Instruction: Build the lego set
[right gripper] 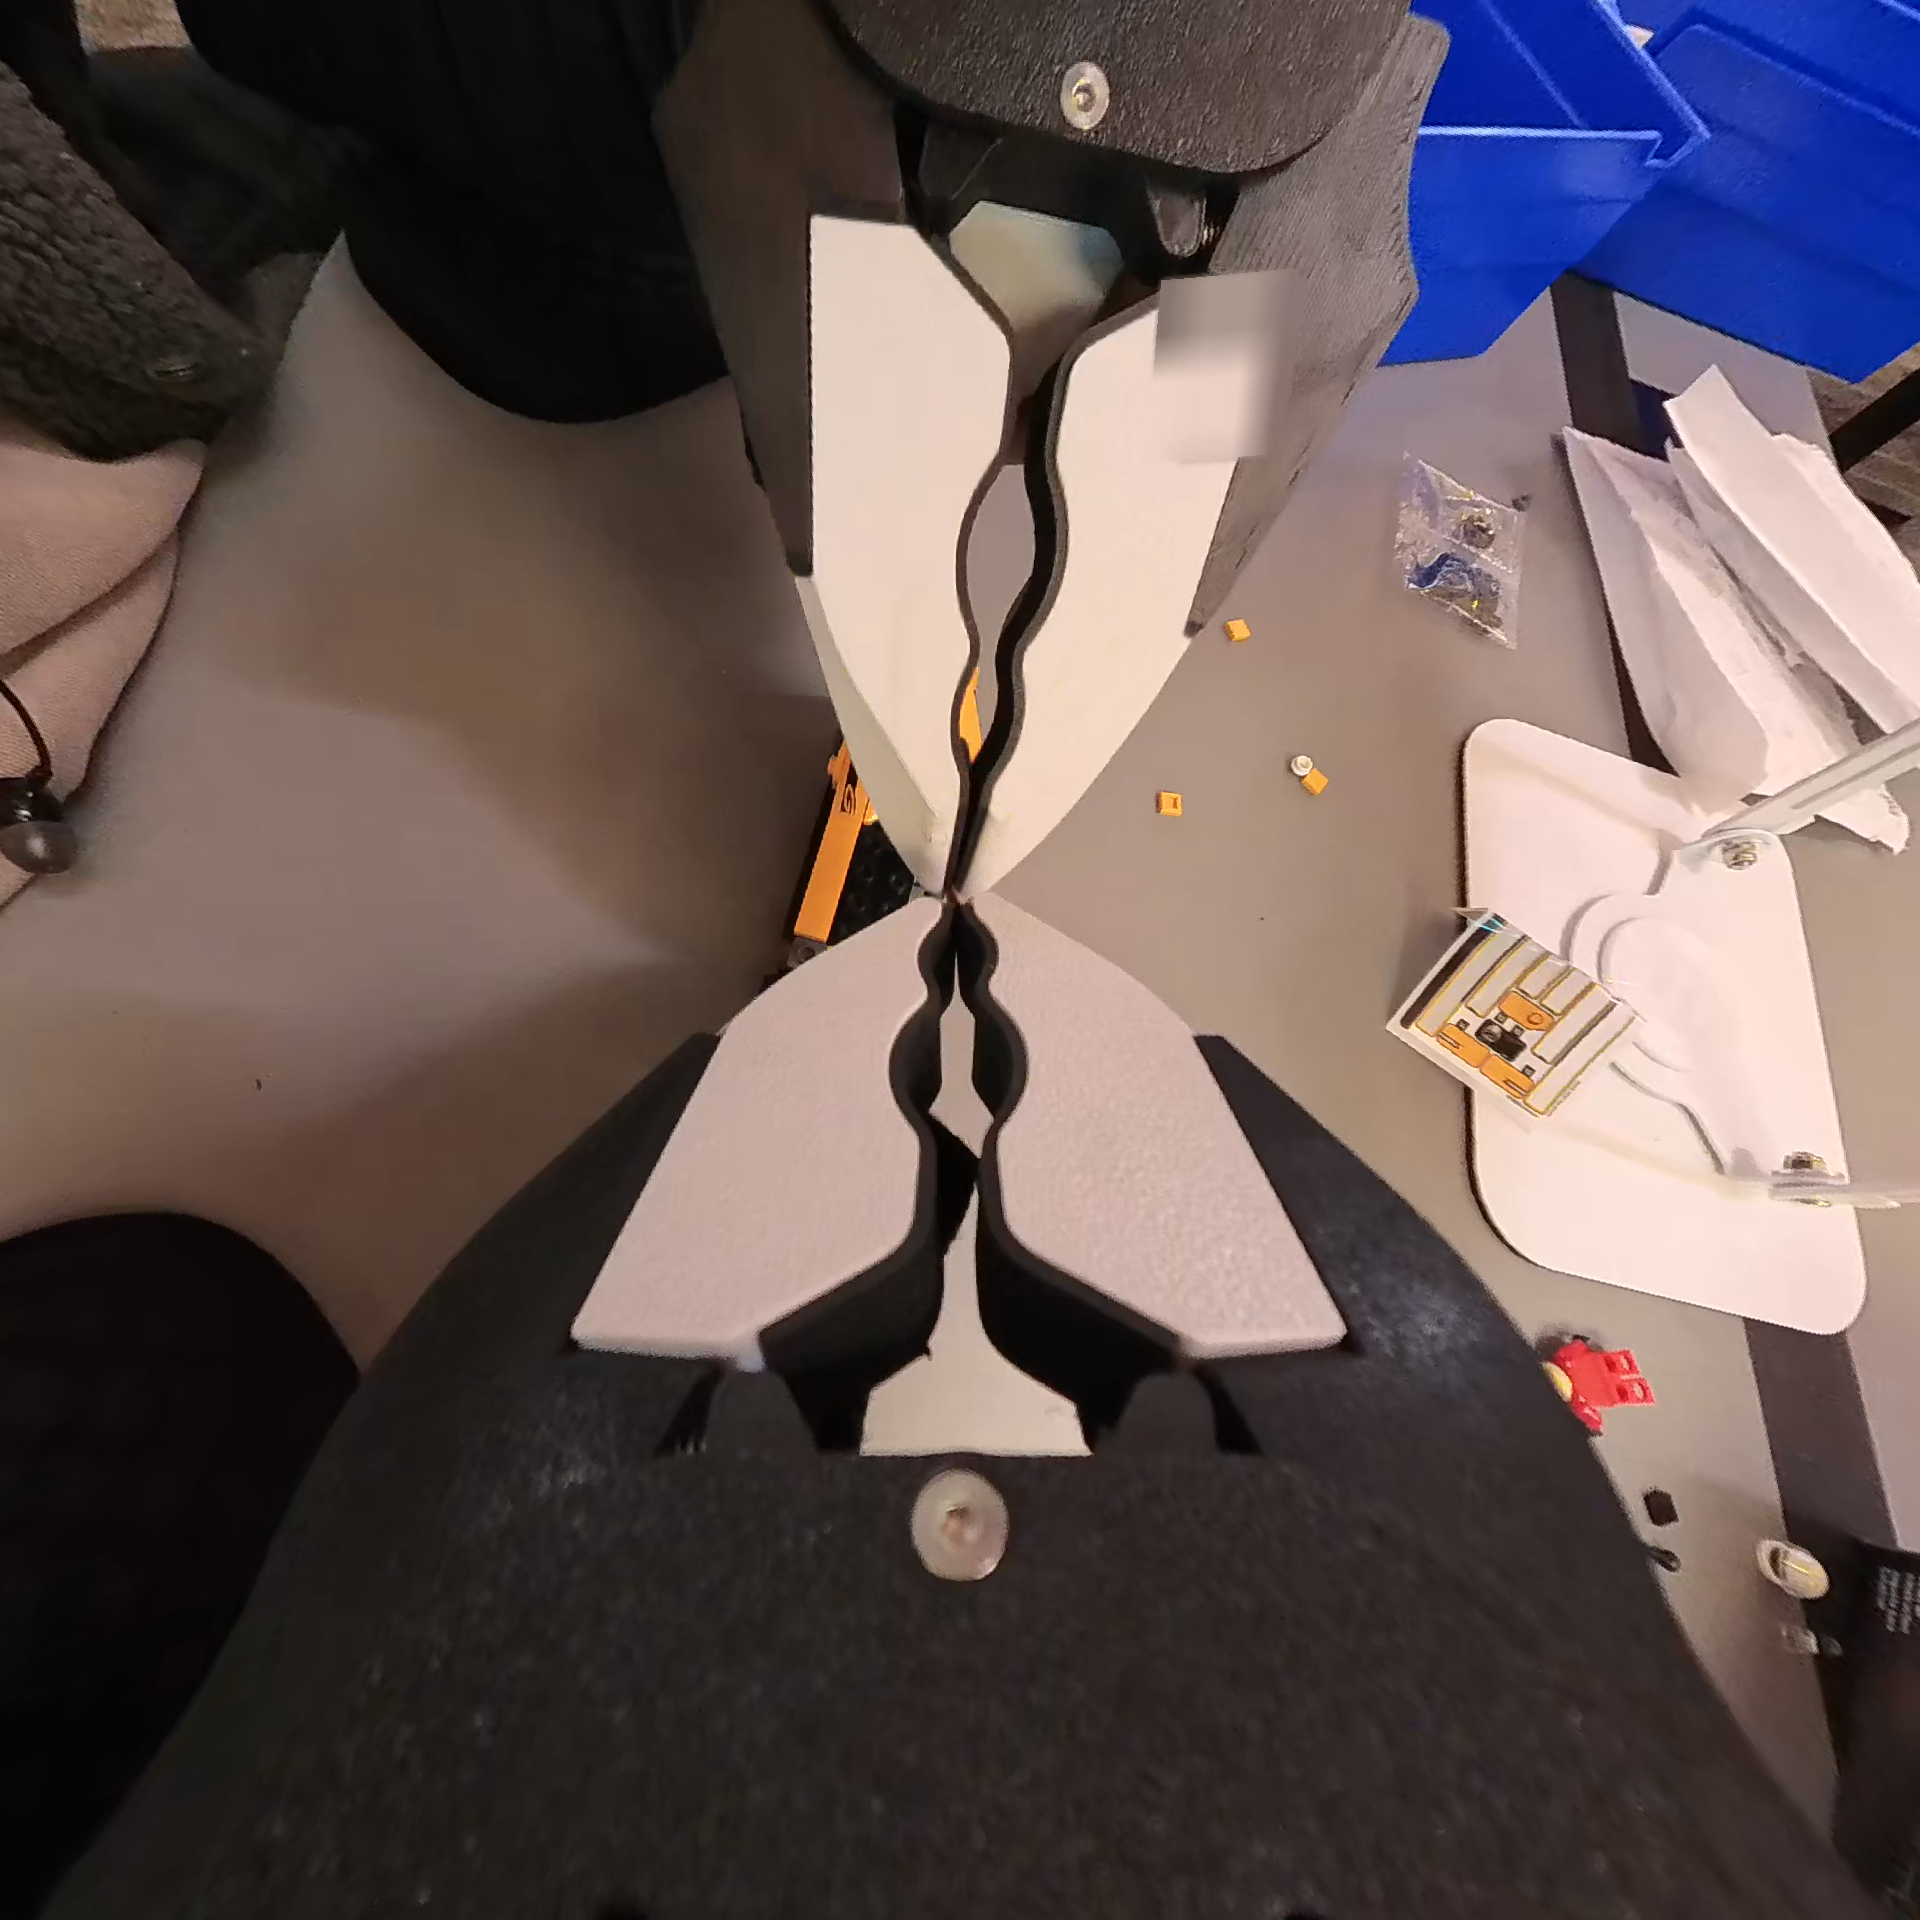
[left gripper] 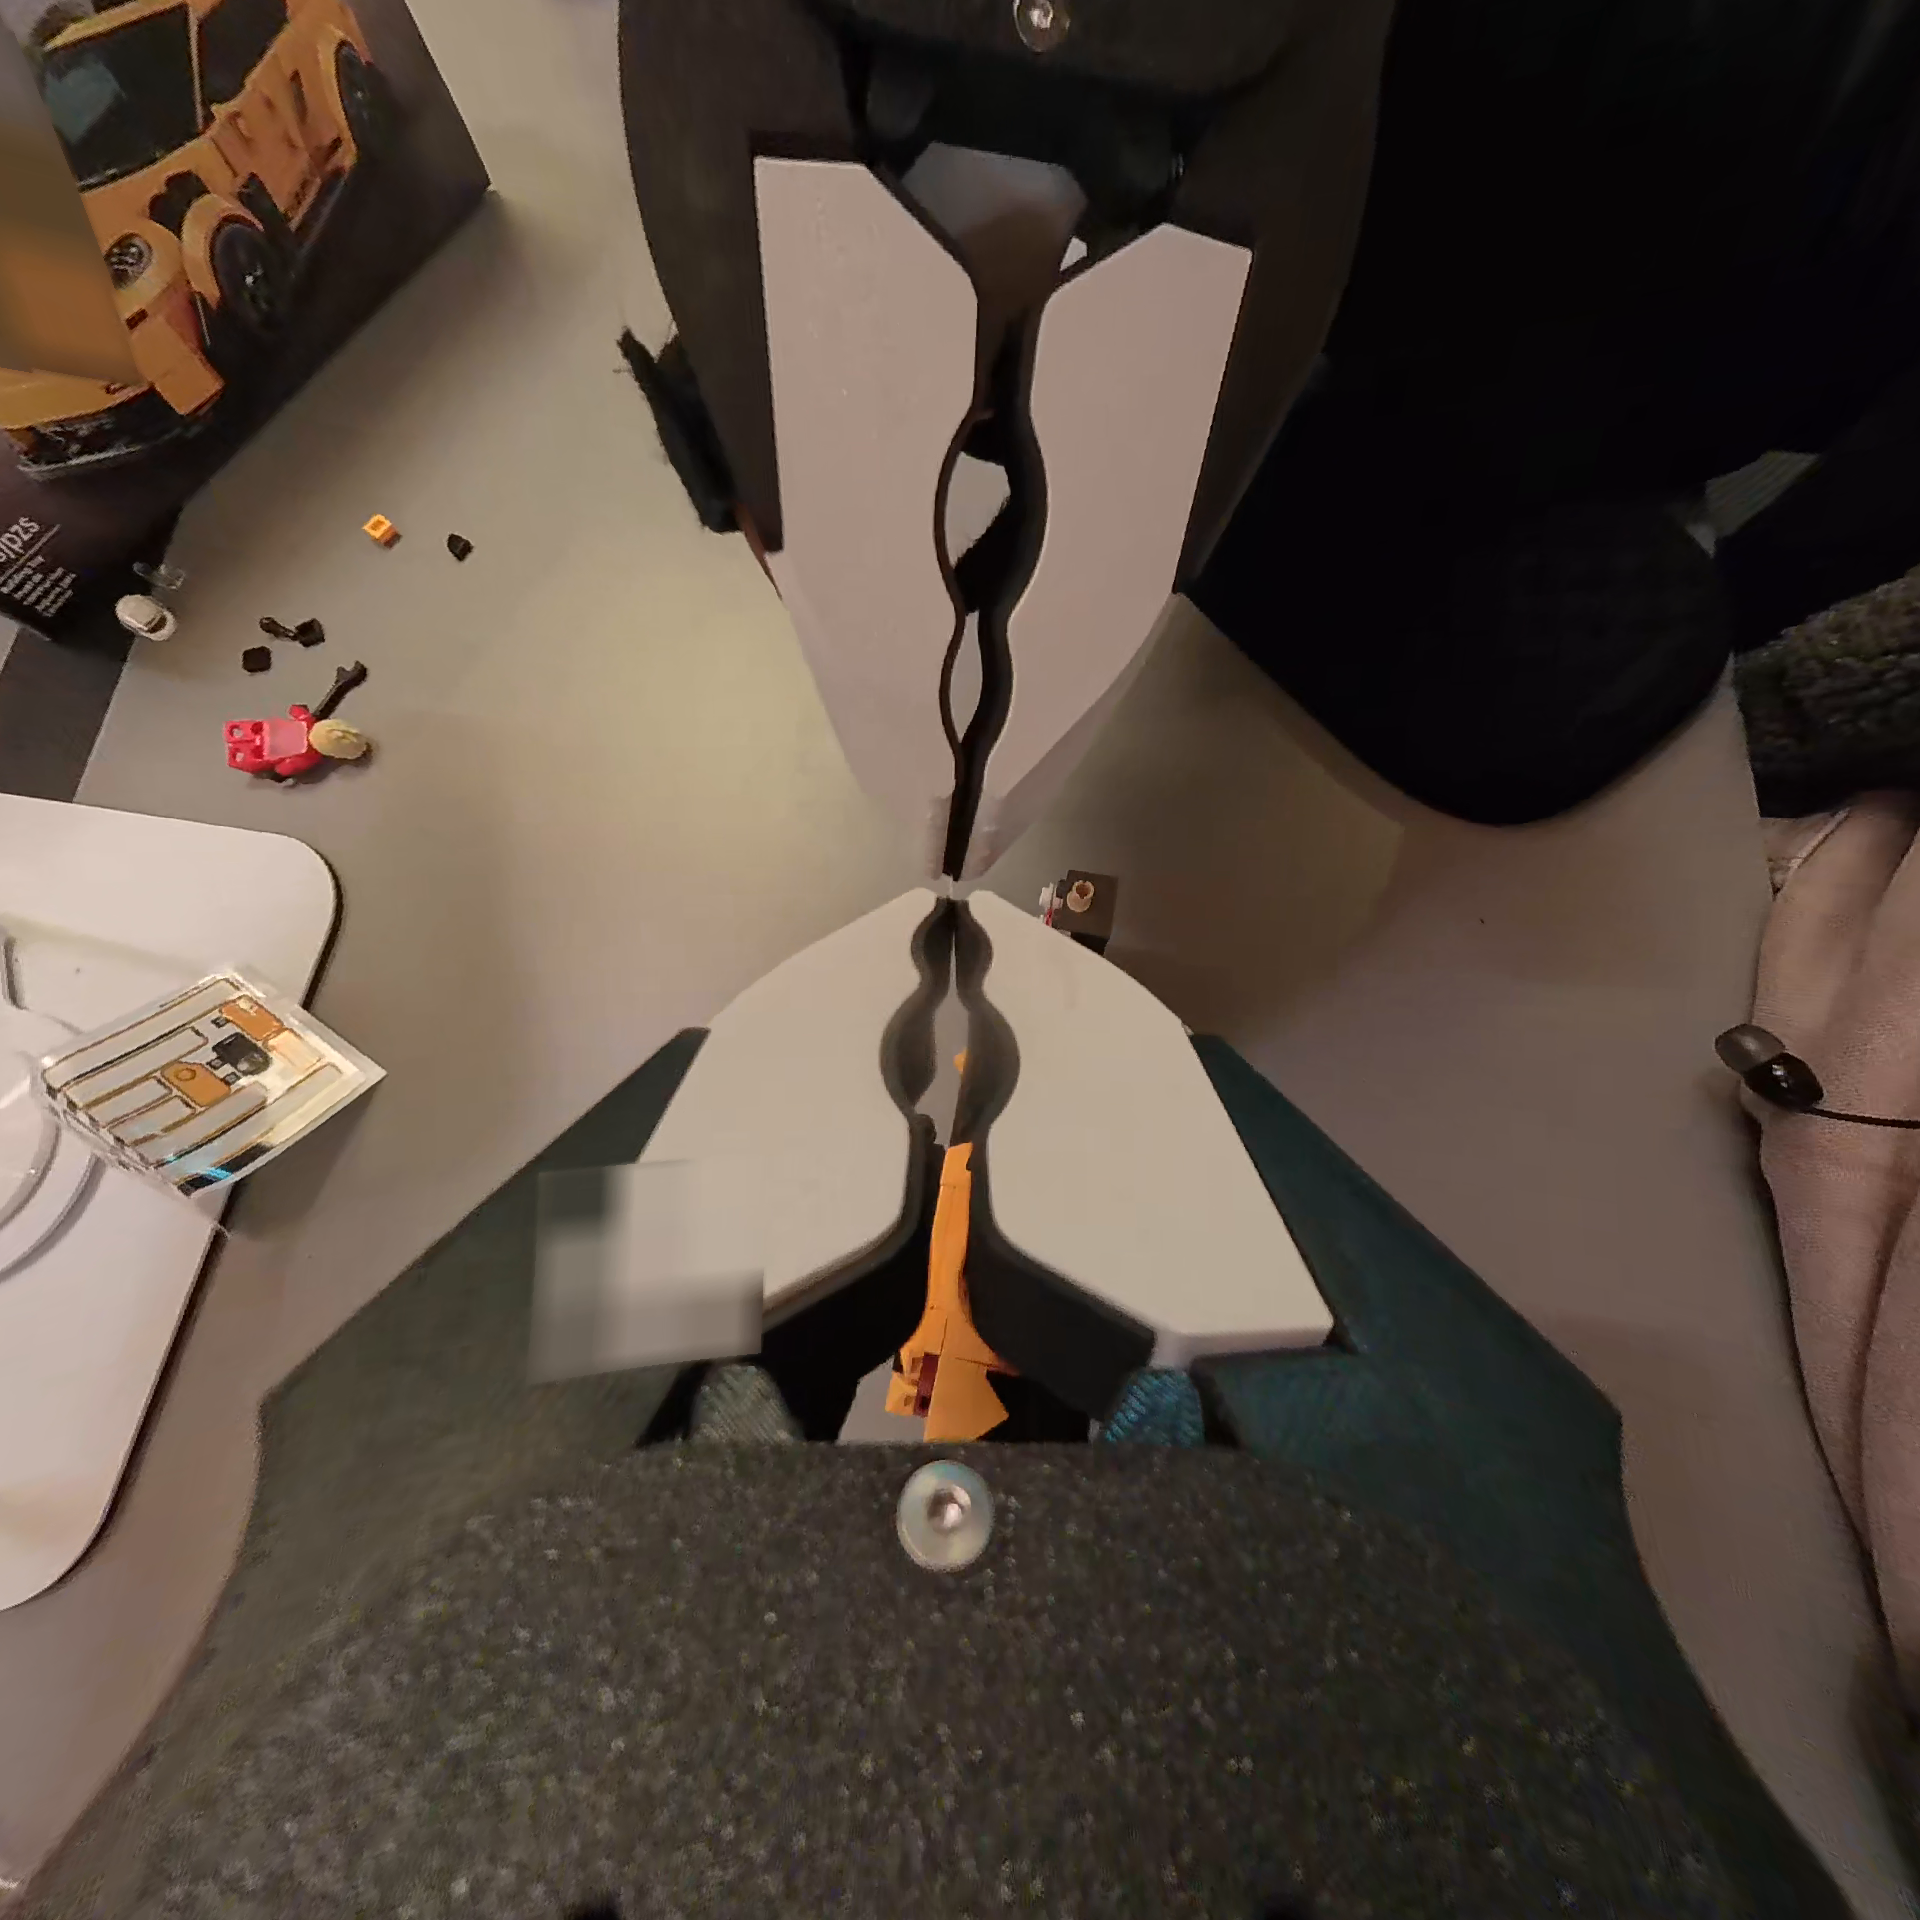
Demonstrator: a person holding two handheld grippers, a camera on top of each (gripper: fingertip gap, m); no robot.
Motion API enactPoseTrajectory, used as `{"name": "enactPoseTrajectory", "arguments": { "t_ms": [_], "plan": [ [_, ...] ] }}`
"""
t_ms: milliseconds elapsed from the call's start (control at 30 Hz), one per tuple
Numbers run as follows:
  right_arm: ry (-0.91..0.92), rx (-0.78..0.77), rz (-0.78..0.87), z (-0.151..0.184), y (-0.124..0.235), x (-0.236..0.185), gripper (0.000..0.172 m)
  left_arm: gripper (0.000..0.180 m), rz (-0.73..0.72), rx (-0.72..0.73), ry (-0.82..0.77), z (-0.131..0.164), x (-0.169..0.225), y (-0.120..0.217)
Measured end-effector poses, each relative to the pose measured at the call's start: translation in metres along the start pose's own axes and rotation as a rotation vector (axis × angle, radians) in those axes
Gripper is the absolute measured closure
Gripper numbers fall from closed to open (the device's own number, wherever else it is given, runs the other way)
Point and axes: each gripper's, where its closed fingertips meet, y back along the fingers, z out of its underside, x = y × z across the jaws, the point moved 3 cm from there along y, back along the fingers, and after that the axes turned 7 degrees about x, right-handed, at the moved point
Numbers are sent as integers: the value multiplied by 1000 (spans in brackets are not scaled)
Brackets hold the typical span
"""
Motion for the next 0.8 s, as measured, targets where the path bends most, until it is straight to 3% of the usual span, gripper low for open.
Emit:
{"name": "enactPoseTrajectory", "arguments": {
  "t_ms": [133, 300, 467, 600, 733, 800],
  "plan": [
    [-2, 12, 9, -1, 1, 2, 172, 180, 3, 30, 37, 0, -2, 1],
    [-30, 126, 46, -17, 9, 8, 172, 180, 76, 233, 227, -9, -6, 14],
    [-89, 280, 27, -38, 21, 10, 149, 180, 133, 385, 336, -10, -6, 26],
    [-141, 367, 92, -45, 26, 22, 146, 180, 130, 702, 515, -22, -22, 50],
    [-322, 554, 144, -57, 17, 38, 155, 180, 124, 1043, 739, -25, -42, 80],
    [-428, 654, 125, -64, 10, 40, 159, 180, 95, 1138, 785, -23, -46, 87]
  ]
}}
